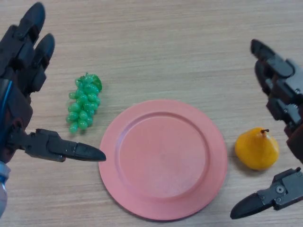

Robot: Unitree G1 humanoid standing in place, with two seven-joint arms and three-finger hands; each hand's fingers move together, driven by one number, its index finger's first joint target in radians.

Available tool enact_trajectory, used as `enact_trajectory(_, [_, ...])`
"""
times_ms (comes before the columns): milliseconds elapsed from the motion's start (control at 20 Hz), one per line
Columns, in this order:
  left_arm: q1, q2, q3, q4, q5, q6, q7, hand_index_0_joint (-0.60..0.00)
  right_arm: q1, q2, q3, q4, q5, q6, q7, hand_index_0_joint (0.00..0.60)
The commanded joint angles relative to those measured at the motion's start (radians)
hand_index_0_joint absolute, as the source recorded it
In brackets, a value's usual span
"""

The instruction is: Pick up the yellow pear and place it on the plate

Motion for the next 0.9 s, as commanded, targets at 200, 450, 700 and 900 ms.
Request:
enact_trajectory(200, [-0.013, 0.026, 0.053, -0.004, -0.015, -0.107, 0.007, 0.0, -0.034, -0.017, -0.043, -0.022, 0.039, -0.072, -0.031, 0.0])
enact_trajectory(450, [-0.014, 0.043, 0.029, 0.013, 0.034, -0.073, -0.034, 0.0, -0.059, -0.022, -0.032, 0.043, -0.002, -0.108, -0.048, 0.0])
enact_trajectory(700, [0.005, 0.03, 0.036, 0.079, 0.084, -0.182, -0.086, 0.0, -0.101, -0.041, -0.091, 0.309, 0.013, -0.307, -0.009, 0.0])
enact_trajectory(900, [0.038, 0.012, -0.008, 0.145, 0.186, -0.297, -0.103, 0.0, -0.133, -0.075, -0.113, 0.556, -0.07, -0.55, 0.001, 0.0])
